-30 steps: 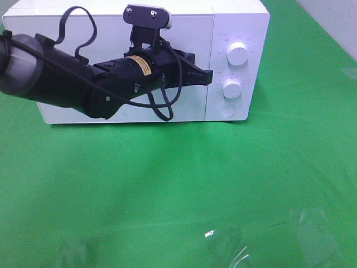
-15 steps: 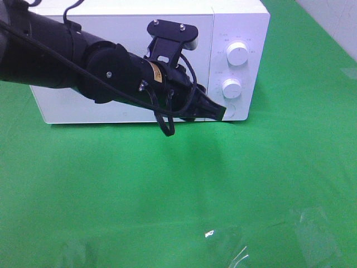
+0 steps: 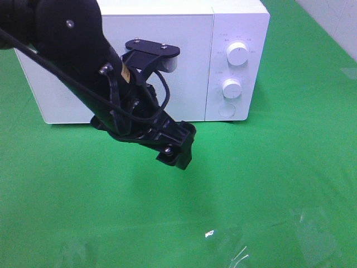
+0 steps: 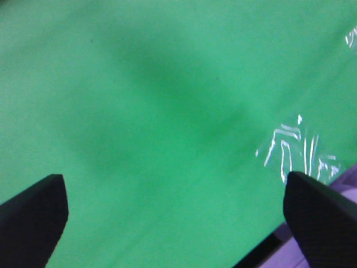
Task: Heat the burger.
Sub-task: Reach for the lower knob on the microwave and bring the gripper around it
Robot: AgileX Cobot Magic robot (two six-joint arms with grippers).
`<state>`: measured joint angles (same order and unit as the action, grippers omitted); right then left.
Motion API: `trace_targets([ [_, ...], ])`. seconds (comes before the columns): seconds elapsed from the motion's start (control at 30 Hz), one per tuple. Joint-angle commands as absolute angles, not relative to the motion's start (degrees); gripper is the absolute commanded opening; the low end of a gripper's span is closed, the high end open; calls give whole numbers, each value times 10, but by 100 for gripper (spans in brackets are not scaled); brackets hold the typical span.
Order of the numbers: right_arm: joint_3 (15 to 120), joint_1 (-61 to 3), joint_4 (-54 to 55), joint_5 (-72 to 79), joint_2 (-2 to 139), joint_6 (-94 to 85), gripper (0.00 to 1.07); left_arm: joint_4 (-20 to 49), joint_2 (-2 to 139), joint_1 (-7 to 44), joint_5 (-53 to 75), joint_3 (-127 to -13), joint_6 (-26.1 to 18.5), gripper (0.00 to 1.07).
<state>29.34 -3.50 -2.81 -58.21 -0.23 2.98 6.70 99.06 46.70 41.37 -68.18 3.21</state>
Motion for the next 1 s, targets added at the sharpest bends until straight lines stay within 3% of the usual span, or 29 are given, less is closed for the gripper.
trace_targets([
  [0.03, 290, -33, -28, -574, -17, 34, 76, 61, 949, 465, 483, -685, 34, 98],
  [0.13, 290, -33, -28, -574, -17, 34, 76, 60, 940, 462, 494, -685, 35, 98],
  [0.3, 290, -33, -28, -574, -17, 34, 76, 56, 886, 408, 563, -685, 35, 98],
  [0.43, 290, -33, -28, -574, -17, 34, 76, 46, 843, 323, 630, -685, 32, 98],
  [0.47, 290, -33, -28, -574, -17, 34, 76, 46, 843, 323, 630, -685, 32, 98],
  [0.5, 290, -33, -28, -574, -17, 34, 76, 39, 827, 287, 651, -685, 26, 98],
  [0.53, 290, -33, -28, -574, -17, 34, 76, 39, 827, 287, 651, -685, 26, 98],
  [0.6, 290, -33, -28, -574, -17, 34, 76, 36, 802, 225, 677, -685, 15, 98],
  [0.63, 290, -33, -28, -574, -17, 34, 76, 36, 802, 225, 677, -685, 15, 98],
  [0.67, 290, -33, -28, -574, -17, 34, 76, 34, 786, 182, 689, -685, 10, 98],
  [0.7, 290, -33, -28, -574, -17, 34, 76, 34, 786, 182, 689, -685, 10, 98],
  [0.73, 290, -33, -28, -574, -17, 34, 76, 33, 773, 145, 697, -685, -5, 98],
  [0.8, 290, -33, -28, -574, -17, 34, 76, 33, 768, 128, 700, -685, -13, 98],
  [0.83, 290, -33, -28, -574, -17, 34, 76, 33, 759, 87, 710, -685, -24, 98],
  [1.0, 290, -33, -28, -574, -17, 34, 76, 41, 744, 23, 730, -684, -32, 98],
])
